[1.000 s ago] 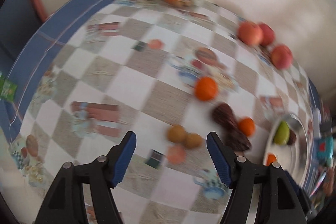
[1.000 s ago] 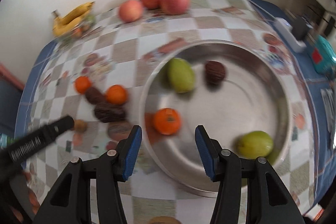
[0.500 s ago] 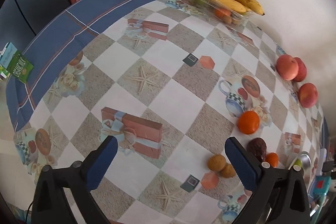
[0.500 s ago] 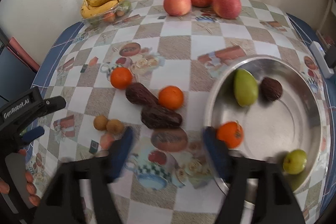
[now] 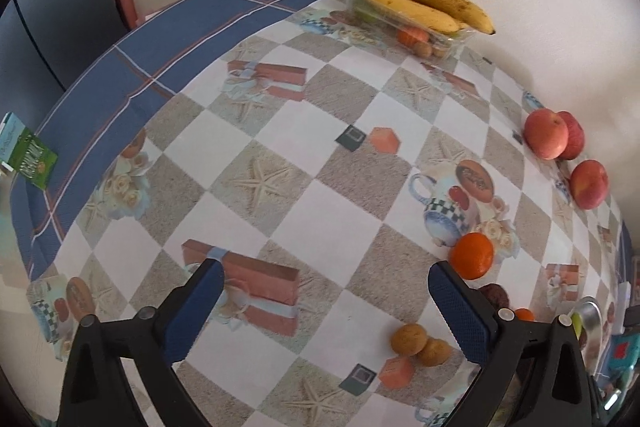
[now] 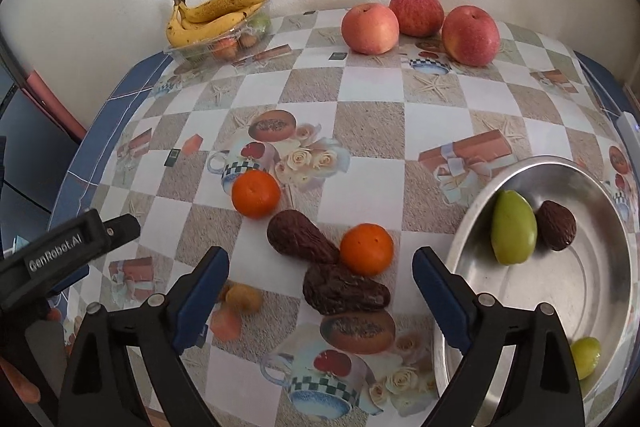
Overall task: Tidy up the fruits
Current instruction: 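Move the right tool to the long dried date while the left tool approaches a small brown fruit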
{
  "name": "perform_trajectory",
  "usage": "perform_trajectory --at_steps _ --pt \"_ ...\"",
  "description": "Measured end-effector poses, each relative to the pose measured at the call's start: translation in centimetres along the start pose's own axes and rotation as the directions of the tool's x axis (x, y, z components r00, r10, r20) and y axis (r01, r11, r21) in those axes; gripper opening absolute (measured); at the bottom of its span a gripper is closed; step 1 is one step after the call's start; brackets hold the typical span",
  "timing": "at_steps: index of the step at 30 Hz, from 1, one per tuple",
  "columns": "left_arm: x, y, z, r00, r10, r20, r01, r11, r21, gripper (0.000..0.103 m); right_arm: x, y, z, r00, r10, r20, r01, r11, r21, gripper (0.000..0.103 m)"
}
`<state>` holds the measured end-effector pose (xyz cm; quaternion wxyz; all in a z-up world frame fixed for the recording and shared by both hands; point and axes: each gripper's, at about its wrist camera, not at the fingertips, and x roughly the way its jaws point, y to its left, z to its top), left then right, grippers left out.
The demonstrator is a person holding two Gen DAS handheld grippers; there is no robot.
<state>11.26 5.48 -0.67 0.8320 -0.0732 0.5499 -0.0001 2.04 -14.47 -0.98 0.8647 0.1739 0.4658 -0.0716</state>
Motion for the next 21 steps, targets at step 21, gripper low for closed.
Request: perform_trajectory --at_steps 21 --pt "1.2 -2.8 -2.2 0.968 -0.209 -0.14 0.216 0.976 0.037 0.086 -0.7 -1.2 -0.3 0.999 0.041 -0.003 -0.041 0.999 0.034 0.083"
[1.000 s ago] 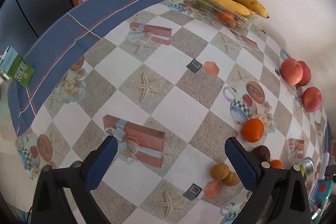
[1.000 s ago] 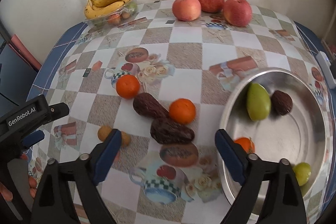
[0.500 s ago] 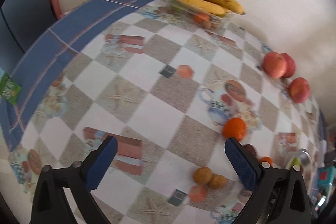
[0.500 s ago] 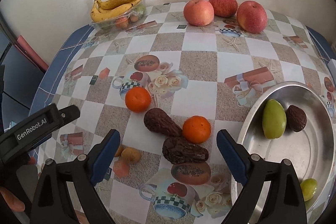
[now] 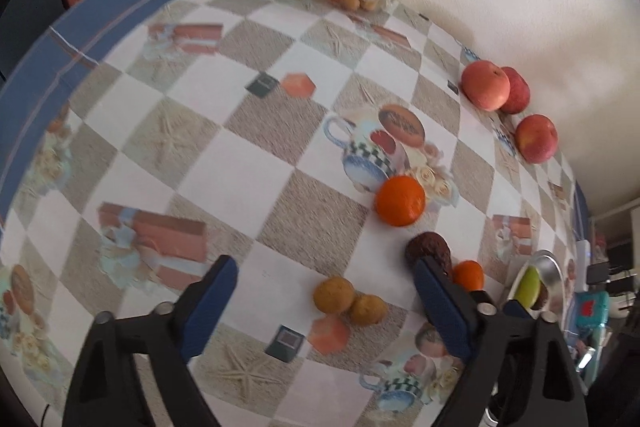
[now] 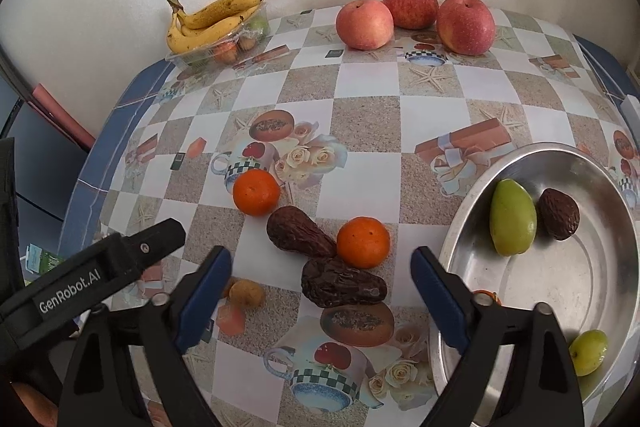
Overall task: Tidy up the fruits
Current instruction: 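Move the right tool to the long dried date while the left tool approaches a small brown fruit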
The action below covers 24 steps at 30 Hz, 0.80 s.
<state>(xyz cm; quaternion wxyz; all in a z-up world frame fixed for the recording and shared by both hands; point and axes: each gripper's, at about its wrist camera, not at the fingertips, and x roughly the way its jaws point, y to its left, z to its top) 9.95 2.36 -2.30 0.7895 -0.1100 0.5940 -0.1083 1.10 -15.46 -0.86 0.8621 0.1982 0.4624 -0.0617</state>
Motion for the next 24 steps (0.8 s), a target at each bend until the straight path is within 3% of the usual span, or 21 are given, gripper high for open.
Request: perform_trajectory --at_steps 5,7,9,14,18,23,24 --pt "0.9 0.2 -0.4 0.998 -0.035 -0.048 0.034 0.999 -0.029 0.075 0.7 -0.4 -0.2 1.0 0.0 -0.025 0.0 1.0 0.009 0.082" --pt "1.2 0.4 -0.5 0.997 -0.044 -0.062 0.041 0.998 -0.044 0.073 1.0 -0.6 -0.4 0.999 0.0 -0.035 0.0 1.0 0.014 0.075" --pt "1.5 0.4 -0.6 0.996 -0.052 -0.074 0.048 0.998 -0.05 0.062 1.3 -0.8 -0.5 0.999 0.0 -0.046 0.001 1.0 0.022 0.066" --pt "2.0 0.6 -0.7 0.993 -0.075 -0.088 0.068 0.995 -0.076 0.061 2.4 -1.2 -1.0 0.996 -0.009 -0.086 0.011 0.999 0.03 0.065" --pt "2.5 1.3 -0.8 0.991 -0.086 -0.106 0.074 0.991 -0.112 0.052 3.1 -1.6 -1.3 0.994 -0.012 -0.109 0.016 0.999 0.038 0.063" --pt "2.9 1.7 -1.0 0.987 -0.107 -0.121 0.089 0.985 -0.149 0.048 3.7 -1.7 -1.7 0.992 -0.006 -0.128 0.012 0.999 0.043 0.062" --pt "2.9 1.7 -1.0 0.987 -0.107 -0.121 0.089 0.985 -0.149 0.046 3.8 -1.7 -1.7 0.991 -0.01 -0.13 0.015 0.999 0.039 0.057"
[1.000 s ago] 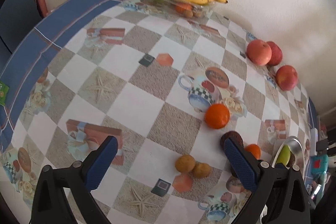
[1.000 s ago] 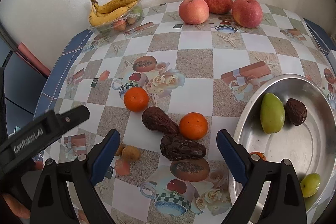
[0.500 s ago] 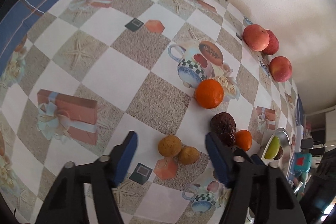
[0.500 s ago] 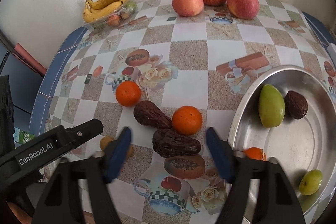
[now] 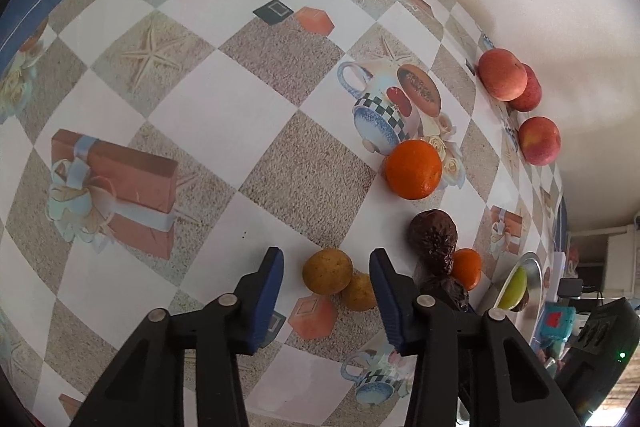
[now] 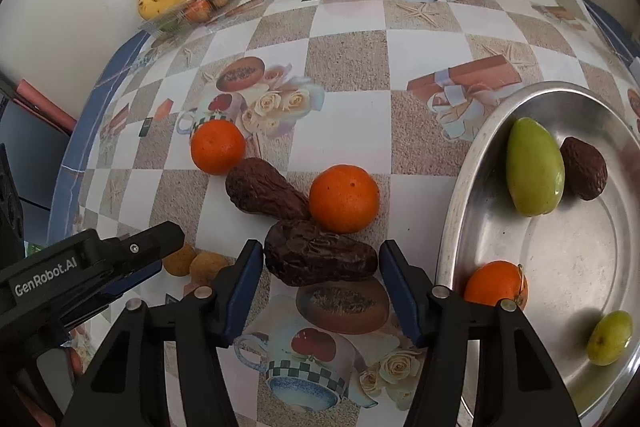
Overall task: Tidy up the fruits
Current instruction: 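Move the right tool to the long dried date while the left tool approaches a small brown fruit, then grasp the dried date with the right tool while the left tool grasps the small brown fruit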
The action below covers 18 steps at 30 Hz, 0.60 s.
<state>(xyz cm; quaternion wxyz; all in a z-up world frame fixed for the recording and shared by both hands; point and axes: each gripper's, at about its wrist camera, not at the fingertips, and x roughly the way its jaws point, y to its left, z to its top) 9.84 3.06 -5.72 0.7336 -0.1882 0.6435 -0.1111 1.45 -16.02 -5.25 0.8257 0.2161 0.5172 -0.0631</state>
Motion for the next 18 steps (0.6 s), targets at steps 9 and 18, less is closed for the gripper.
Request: perform_trajectory --at_steps 9,18 --pt "0.28 0.09 -0.01 1.0 -0.003 -0.006 0.003 1.0 -0.013 0.034 -0.07 -0.18 -0.06 1.0 0.009 -0.001 -0.009 1.0 0.014 0.057" --pt "0.25 0.25 -0.12 1.0 -0.008 -0.01 0.007 1.0 -0.03 0.028 -0.1 -0.32 -0.08 1.0 0.013 -0.006 -0.013 1.0 0.026 0.057"
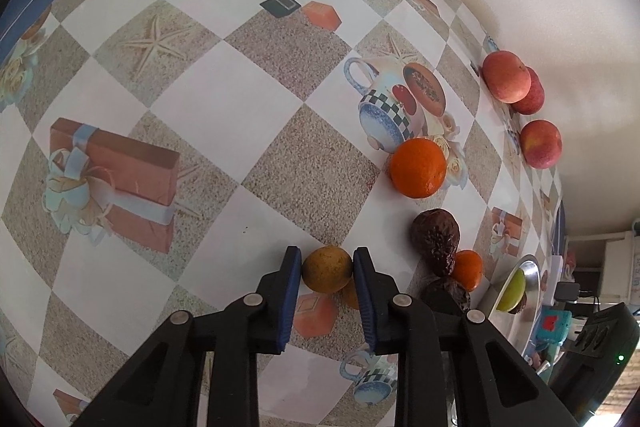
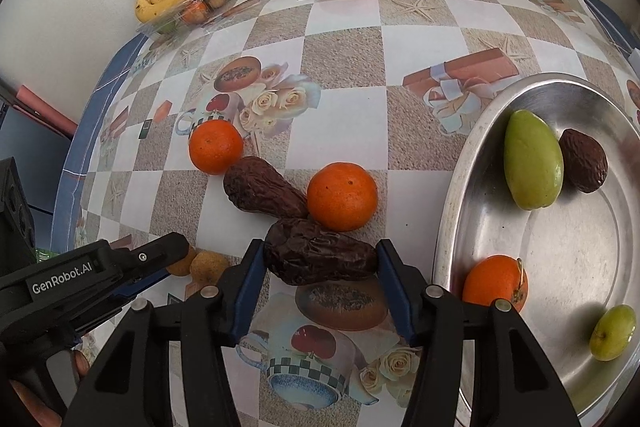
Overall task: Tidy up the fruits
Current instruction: 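Grasp the dried date with the right tool while the left tool grasps the small brown fruit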
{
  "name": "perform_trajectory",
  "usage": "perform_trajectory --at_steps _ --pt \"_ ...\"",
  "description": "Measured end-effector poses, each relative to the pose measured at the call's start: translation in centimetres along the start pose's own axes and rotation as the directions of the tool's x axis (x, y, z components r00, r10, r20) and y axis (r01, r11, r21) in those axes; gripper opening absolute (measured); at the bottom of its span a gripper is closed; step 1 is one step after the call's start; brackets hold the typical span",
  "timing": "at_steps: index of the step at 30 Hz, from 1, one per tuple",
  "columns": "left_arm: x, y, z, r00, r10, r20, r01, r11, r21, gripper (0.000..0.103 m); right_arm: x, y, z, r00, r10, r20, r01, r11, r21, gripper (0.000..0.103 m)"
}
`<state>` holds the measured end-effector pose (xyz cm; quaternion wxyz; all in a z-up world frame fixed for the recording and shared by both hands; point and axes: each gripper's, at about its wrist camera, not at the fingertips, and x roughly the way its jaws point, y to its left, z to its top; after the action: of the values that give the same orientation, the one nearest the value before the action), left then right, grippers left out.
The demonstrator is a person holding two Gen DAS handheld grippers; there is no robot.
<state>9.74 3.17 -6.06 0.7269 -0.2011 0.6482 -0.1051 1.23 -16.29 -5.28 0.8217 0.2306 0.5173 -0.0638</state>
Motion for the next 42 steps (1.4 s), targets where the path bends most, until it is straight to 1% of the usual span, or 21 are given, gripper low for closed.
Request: perform_trajectory --at_steps 7,10,17,20,24,31,42 --pt "-0.5 0.6 0.2 1.0 -0.006 0.014 0.007 1.0 -0.027 0.028 -0.1 0.0 0.0 1.0 0.003 0.0 -0.003 1.0 0.004 0.057" --pt "-1.1 0.8 0.4 1.0 -0.007 0.031 0.008 0.999 -0.034 0.028 -0.4 0.1 0.0 1.0 0.007 0.005 -0.007 1.0 0.001 0.057" --pt "-3.0 0.1 0.8 0.995 -0.01 0.096 0.011 1.0 -0.01 0.028 -2.0 0.7 0.4 0.999 0.036 0.04 -0.036 0.999 -0.008 0.057" --pt "-3.4 -0.2 0.9 0.994 -0.014 0.11 0.014 1.0 0.001 0.028 -2.8 1.0 0.5 0.997 0.046 0.059 -0.045 0.999 -0.015 0.057" --pt "-3.4 -0.6 0.7 0.994 -0.012 0.111 0.011 1.0 0.01 0.028 -3.1 1.2 0.6 0.997 0.051 0.063 -0.05 0.999 -0.015 0.057" --pt "-3.0 -2.2 -0.3 0.994 -0.022 0.109 0.018 0.999 0.04 0.028 -3.5 0.1 0.7 0.996 0.06 0.062 -0.061 0.998 0.018 0.057" --pt "-2.4 -5.2 -2.4 0.994 -0.042 0.099 0.033 0.995 0.096 0.028 -4.7 -1.1 0.8 0.996 0.038 0.084 -0.04 0.999 0.021 0.057"
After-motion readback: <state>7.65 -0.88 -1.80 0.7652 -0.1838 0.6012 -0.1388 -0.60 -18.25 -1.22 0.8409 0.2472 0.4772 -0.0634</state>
